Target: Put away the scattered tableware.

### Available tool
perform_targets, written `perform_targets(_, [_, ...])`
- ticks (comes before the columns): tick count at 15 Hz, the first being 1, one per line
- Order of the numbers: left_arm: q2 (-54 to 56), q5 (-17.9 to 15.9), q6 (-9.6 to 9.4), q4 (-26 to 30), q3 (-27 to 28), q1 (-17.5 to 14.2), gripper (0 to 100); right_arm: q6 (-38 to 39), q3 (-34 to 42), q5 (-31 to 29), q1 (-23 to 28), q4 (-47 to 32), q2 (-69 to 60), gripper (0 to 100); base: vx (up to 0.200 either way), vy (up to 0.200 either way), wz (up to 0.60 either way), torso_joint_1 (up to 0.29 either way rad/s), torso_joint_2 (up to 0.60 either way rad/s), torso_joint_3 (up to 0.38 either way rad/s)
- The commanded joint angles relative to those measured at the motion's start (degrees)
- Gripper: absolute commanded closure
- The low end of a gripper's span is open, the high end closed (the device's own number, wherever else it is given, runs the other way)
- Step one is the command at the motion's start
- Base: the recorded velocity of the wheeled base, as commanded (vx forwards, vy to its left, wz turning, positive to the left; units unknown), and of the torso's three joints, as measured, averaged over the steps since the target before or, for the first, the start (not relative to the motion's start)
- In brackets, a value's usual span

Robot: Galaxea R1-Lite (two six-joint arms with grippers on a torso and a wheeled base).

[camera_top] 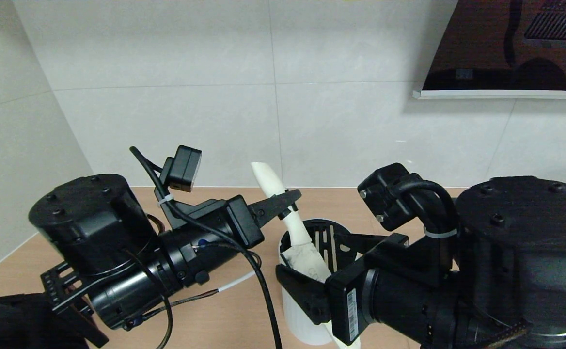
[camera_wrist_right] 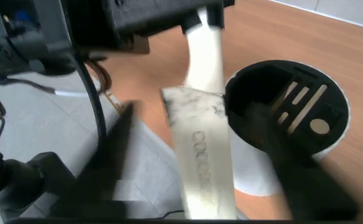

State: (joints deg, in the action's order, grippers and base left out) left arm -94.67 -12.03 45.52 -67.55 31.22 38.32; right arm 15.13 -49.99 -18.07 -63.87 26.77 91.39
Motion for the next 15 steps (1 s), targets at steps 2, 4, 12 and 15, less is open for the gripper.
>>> perform_targets(2, [0.2,1.0,-0.08,-0.1,0.6,-0.1,100,-0.2,0.0,-0.1,0.3,-0.1,-0.1,0,0.0,0.0,0.0,0.0,0.0,0.0])
perform_targets(4, [0.3,2.1,-0.52,0.1,1.7,-0.9,100,-0.5,0.0,-1.5,1.4,-0.1,-0.7,0,0.0,0.0,0.0,0.0,0.0,0.0])
perform_targets(12, [13.5,22.9,-8.17,28.3,18.2,-6.4,100,-3.4,-0.5,-1.3,11.8,-0.1,-2.9,0,0.0,0.0,0.0,0.0,0.0,0.0])
perform_targets(15, [17.2,23.7,-15.72,31.5,16.9,-7.7,100,-3.5,-0.5,-1.3,13.3,-0.1,-2.9,0,0.0,0.0,0.0,0.0,0.0,0.0])
